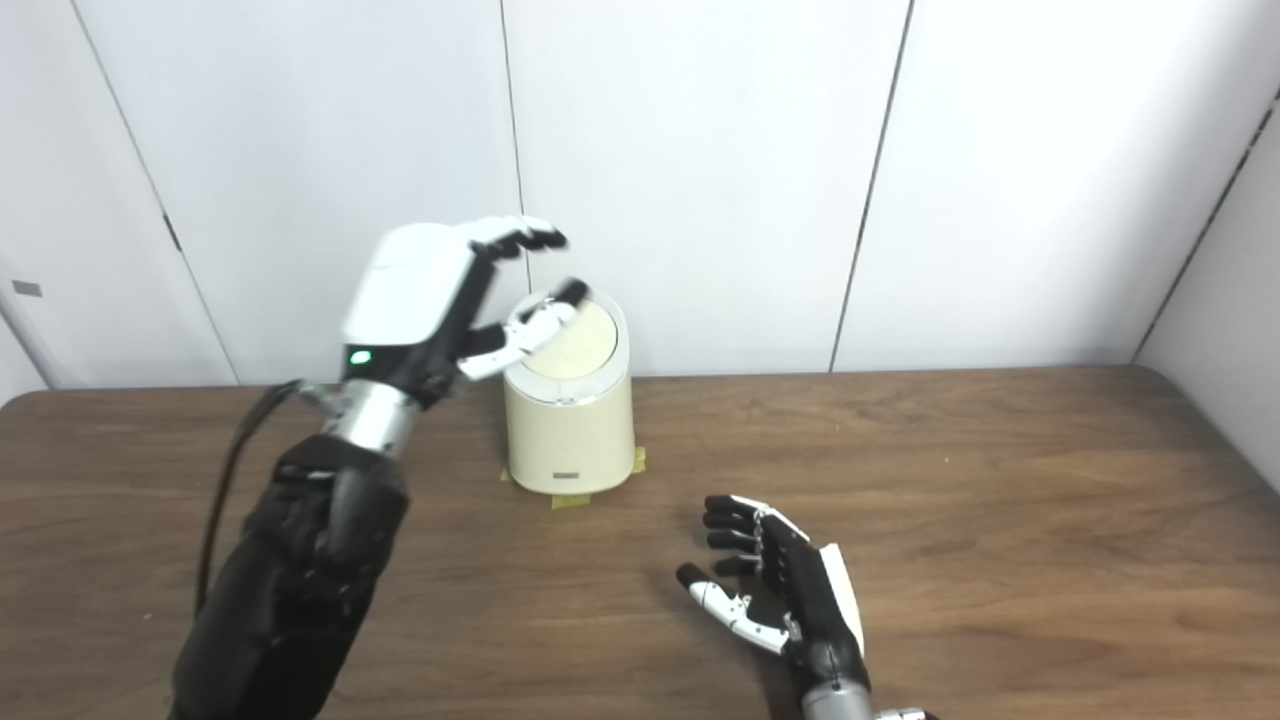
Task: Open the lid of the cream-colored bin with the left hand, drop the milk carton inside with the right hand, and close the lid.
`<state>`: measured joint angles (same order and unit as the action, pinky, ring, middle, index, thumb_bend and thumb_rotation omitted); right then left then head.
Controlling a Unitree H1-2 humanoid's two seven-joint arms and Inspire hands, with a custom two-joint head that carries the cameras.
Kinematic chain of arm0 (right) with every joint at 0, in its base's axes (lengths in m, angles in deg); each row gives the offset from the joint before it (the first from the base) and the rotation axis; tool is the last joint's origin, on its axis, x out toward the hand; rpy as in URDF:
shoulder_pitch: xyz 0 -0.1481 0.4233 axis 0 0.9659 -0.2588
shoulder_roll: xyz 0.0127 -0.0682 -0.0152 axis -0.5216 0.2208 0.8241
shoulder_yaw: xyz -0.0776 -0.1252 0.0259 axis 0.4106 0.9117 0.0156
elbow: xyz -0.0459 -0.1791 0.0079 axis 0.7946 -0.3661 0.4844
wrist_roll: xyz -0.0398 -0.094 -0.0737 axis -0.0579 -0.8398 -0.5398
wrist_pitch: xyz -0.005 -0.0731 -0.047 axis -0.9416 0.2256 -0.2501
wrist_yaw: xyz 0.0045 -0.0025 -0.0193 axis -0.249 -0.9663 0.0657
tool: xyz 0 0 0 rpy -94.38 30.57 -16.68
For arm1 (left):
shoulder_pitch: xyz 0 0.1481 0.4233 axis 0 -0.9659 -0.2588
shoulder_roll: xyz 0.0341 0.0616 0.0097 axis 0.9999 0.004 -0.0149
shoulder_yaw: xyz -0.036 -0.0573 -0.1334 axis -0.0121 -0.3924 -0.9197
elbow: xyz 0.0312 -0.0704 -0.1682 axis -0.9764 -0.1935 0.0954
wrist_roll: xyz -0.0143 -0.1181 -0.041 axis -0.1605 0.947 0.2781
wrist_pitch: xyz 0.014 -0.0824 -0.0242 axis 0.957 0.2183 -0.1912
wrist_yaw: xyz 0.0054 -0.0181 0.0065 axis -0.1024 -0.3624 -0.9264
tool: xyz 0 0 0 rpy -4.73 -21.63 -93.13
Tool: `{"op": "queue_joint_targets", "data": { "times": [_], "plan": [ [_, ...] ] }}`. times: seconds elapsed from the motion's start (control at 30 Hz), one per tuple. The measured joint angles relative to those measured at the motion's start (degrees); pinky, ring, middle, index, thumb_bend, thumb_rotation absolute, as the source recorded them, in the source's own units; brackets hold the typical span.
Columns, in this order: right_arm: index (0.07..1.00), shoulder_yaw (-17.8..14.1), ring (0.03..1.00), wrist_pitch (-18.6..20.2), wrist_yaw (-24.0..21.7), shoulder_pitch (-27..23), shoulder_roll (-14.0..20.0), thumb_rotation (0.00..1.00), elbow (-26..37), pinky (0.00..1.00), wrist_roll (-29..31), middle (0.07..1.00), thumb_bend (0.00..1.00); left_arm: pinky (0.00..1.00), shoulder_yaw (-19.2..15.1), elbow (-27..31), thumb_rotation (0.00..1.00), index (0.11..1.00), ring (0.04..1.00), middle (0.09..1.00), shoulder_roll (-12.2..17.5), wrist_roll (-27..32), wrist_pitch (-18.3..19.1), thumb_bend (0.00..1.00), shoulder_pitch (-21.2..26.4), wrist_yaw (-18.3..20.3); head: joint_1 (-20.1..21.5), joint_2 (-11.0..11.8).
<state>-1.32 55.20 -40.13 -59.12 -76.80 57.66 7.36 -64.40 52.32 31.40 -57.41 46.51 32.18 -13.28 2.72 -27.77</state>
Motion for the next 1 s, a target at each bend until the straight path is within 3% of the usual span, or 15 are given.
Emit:
{"op": "queue_joint_targets", "data": {
  "times": [0.23,0.33,0.43,0.5,0.67,0.77,0.83,1.0],
  "plan": [
    [0.69,-0.5,0.697,-0.3,0.0,0.1,0.0,0.13,-0.1,0.63,0.1,0.71,0.28,0.54,-4.9,5.1,0.46,0.713,0.694,0.733,-1.2,7.8,-1.2,0.22,-8.7,-2.7,0.0,-0.1],
    [0.691,-0.7,0.695,-0.3,0.0,0.1,-0.1,0.14,-0.1,0.63,0.2,0.71,0.28,0.59,-7.0,6.4,0.49,0.733,0.728,0.756,-2.3,13.2,-3.1,0.22,-12.9,-3.9,0.1,-0.2],
    [0.684,-0.6,0.688,-0.3,0.0,0.1,0.0,0.13,-0.1,0.62,0.0,0.704,0.29,0.62,-7.9,6.3,0.62,0.758,0.74,0.769,-3.3,19.2,-7.1,0.2,-17.4,-5.7,0.2,-0.4],
    [0.675,-0.7,0.68,-0.4,0.0,0.2,0.1,0.12,-0.1,0.61,-0.1,0.695,0.3,0.6,-8.0,5.6,0.61,0.758,0.728,0.76,-4.0,22.3,-9.6,0.19,-20.7,-6.2,-0.3,-0.5],
    [0.66,-0.7,0.666,-1.1,0.1,0.4,0.1,0.08,-0.1,0.59,-0.1,0.682,0.32,0.59,-8.7,2.2,0.51,0.735,0.702,0.742,-5.0,30.6,-15.4,0.21,-27.3,-7.4,-0.1,-0.8],
    [0.664,-1.2,0.668,-1.1,0.0,0.5,0.0,0.08,-0.1,0.6,0.5,0.687,0.32,0.62,-9.4,2.1,0.27,0.731,0.717,0.75,-5.8,35.6,-16.7,0.19,-30.7,-7.5,-0.1,-0.7],
    [0.666,-1.5,0.668,-1.1,0.0,0.7,-0.1,0.09,0.1,0.6,0.8,0.688,0.32,0.63,-10.2,1.2,0.17,0.733,0.73,0.752,-6.8,38.7,-17.1,0.18,-32.4,-7.5,0.2,-0.7],
    [0.666,-1.8,0.668,-1.1,0.0,1.1,-0.1,0.11,0.4,0.6,0.9,0.69,0.32,0.65,-11.8,-0.9,0.13,0.737,0.733,0.751,-7.3,42.2,-17.6,0.17,-33.7,-7.7,-0.2,-0.9]
  ]
}}
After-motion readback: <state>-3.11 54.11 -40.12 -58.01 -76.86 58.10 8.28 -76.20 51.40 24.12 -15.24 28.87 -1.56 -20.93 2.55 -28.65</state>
